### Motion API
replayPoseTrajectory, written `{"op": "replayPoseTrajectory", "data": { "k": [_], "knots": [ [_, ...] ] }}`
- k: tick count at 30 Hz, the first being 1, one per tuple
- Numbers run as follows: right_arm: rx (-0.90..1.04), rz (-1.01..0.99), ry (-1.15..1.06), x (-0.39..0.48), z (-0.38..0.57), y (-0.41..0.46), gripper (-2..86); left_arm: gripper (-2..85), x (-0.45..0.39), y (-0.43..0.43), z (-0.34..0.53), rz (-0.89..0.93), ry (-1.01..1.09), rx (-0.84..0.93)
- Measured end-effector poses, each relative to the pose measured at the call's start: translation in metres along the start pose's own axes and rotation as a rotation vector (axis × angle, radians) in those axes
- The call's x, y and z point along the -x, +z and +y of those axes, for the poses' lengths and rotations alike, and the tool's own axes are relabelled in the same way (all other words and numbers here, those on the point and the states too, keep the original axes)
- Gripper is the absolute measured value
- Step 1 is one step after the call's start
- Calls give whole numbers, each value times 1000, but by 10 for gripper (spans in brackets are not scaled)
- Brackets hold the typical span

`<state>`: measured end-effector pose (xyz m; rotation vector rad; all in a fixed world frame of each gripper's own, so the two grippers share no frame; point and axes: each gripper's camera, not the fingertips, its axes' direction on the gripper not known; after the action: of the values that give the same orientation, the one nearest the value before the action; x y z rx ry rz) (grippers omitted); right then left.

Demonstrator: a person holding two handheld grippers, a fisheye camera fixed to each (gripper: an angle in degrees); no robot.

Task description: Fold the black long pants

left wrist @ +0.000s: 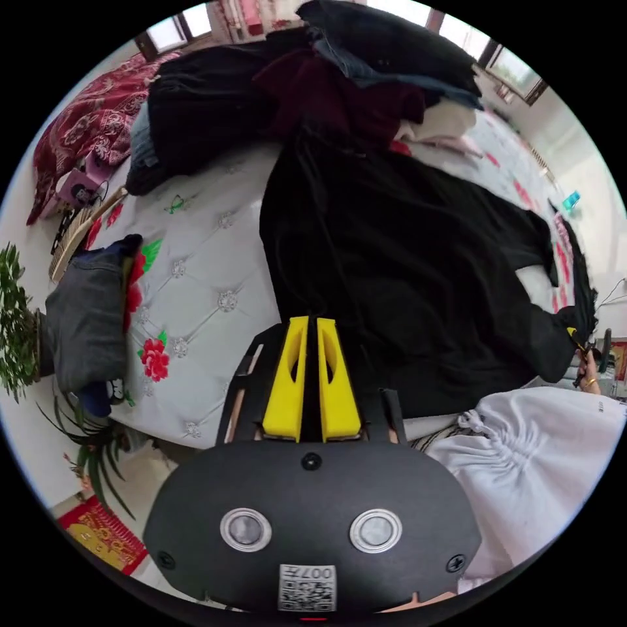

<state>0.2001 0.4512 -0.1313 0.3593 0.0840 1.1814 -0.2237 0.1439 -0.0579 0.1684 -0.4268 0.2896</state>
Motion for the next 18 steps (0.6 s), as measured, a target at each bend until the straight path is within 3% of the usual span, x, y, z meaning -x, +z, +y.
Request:
{"op": "replayPoseTrajectory", "data": {
  "k": [4, 6, 13, 18],
  "knots": [
    [-248, -21, -37, 9, 4, -87, 1, -4, 28, -53, 64, 225, -62, -206],
    [-372, -35, -37, 14, 8, -139, 1, -6, 34, -61, 96, 260, -79, -227],
    [-348, -2, 32, 16, -12, -154, 22, 30, 34, -40, 198, 135, -364, -151],
    [-371, -69, 20, 19, -3, -143, 43, 85, -19, -48, 218, 121, -352, -168]
  ]
}}
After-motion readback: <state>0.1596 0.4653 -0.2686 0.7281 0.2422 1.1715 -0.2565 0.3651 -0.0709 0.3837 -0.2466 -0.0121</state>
